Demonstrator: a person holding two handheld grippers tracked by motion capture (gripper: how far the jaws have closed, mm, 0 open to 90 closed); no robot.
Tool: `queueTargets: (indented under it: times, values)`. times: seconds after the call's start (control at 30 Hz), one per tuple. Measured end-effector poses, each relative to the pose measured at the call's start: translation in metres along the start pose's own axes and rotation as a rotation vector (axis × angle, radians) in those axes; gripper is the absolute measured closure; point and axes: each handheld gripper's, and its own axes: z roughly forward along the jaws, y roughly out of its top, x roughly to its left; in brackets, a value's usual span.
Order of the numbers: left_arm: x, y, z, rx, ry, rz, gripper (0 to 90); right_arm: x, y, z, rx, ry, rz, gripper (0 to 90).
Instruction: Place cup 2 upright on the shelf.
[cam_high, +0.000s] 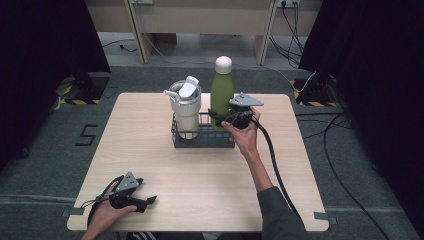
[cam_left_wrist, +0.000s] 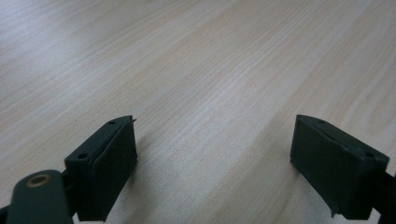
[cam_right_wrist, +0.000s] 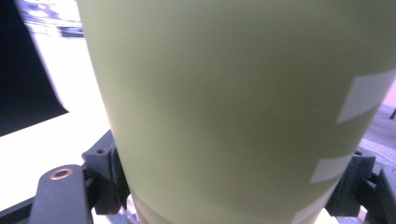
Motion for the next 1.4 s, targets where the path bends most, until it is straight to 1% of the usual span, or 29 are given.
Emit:
queueTargets:
  times: [0.17, 0.2, 0.33, 0.4, 0.57, 0.77, 0.87, 1.17, 1.27, 1.3, 1.4]
  values:
    - [0.0, 0.0, 0.0, 0.0, 0.0, 0.0, 13.8, -0.004, -0.004, 0.01, 0.004, -0.01, 0.016, 21.0]
    - [0.0, 0.0, 0.0, 0.0, 0.0, 0.0, 13.8, -0.006, -0.006, 0.012, 0.003, -0.014, 0.011, 21.0]
    - [0.0, 0.0, 0.0, 0.0, 0.0, 0.0, 13.8, -0.008, -0.011, 0.02, 0.015, -0.018, 0.023, 21.0]
    - [0.0, 0.0, 0.0, 0.0, 0.0, 0.0, 13.8, -0.008, -0.014, 0.022, 0.022, -0.023, 0.02, 21.0]
    - [0.0, 0.0, 0.0, 0.0, 0.0, 0.0, 13.8, -0.008, -0.021, 0.028, 0.025, -0.024, 0.033, 21.0]
    - [0.0, 0.0, 0.0, 0.0, 0.0, 0.0, 13.8, -0.006, -0.03, 0.035, 0.035, -0.025, 0.037, 21.0]
    - [0.0, 0.0, 0.0, -0.001, 0.001, 0.0, 13.8, -0.005, -0.034, 0.036, 0.043, -0.026, 0.039, 21.0]
    - [0.0, 0.0, 0.0, -0.003, 0.002, 0.0, 13.8, -0.007, -0.044, 0.039, 0.038, -0.036, 0.048, 21.0]
    - [0.0, 0.0, 0.0, -0.003, 0.001, 0.0, 13.8, -0.006, -0.046, 0.04, 0.04, -0.041, 0.036, 21.0]
    - [0.0, 0.0, 0.0, -0.003, 0.001, 0.0, 13.8, -0.006, -0.047, 0.041, 0.039, -0.04, 0.042, 21.0]
    - [0.0, 0.0, 0.0, -0.002, 0.002, 0.0, 13.8, -0.005, -0.05, 0.043, 0.044, -0.039, 0.036, 21.0]
